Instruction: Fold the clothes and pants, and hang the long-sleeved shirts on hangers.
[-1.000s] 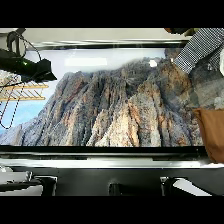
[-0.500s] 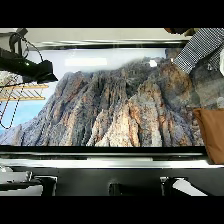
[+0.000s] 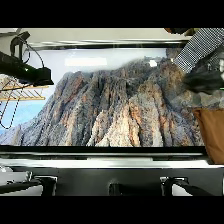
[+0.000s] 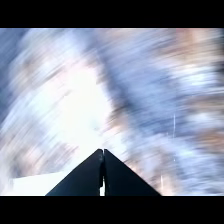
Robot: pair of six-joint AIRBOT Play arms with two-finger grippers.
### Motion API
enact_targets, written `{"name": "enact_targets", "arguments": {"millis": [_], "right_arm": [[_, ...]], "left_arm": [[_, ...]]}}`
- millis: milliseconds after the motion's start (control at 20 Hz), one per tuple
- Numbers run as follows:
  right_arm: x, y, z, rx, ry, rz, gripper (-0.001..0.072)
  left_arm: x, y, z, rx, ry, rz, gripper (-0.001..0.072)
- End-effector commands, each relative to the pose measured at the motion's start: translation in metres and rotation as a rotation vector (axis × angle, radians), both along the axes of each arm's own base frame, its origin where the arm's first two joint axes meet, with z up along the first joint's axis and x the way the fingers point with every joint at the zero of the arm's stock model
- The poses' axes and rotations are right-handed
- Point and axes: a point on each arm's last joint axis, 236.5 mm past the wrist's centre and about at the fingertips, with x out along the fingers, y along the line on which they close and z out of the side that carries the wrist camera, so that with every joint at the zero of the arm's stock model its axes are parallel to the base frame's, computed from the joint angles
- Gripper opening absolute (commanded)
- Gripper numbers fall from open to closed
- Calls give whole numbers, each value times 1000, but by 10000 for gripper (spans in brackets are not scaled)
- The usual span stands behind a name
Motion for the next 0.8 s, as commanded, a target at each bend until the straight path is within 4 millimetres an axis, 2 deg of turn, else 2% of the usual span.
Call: {"name": "enact_targets", "arguments": {"millis": [0, 100, 200, 300, 400, 750], "right_arm": [[-30, 106, -11, -9, 100, 290, 34], [-43, 133, -14, -17, 131, 369, 34], [-49, 147, -15, -20, 138, 407, 34], [-49, 150, -15, -16, 137, 411, 34], [-53, 144, -18, -35, 160, 410, 34], [-55, 144, -19, -37, 167, 411, 34]], "left_arm": [[-9, 10, -1, 53, -50, -30, 24], [-19, 10, 2, 49, -75, -22, 24], [-28, 11, 5, 48, -88, -16, 24], [-34, 15, 6, 61, -87, -12, 25], [-40, 16, 4, 64, -61, -17, 26], [-39, 15, 3, 64, -60, -19, 26]]}}
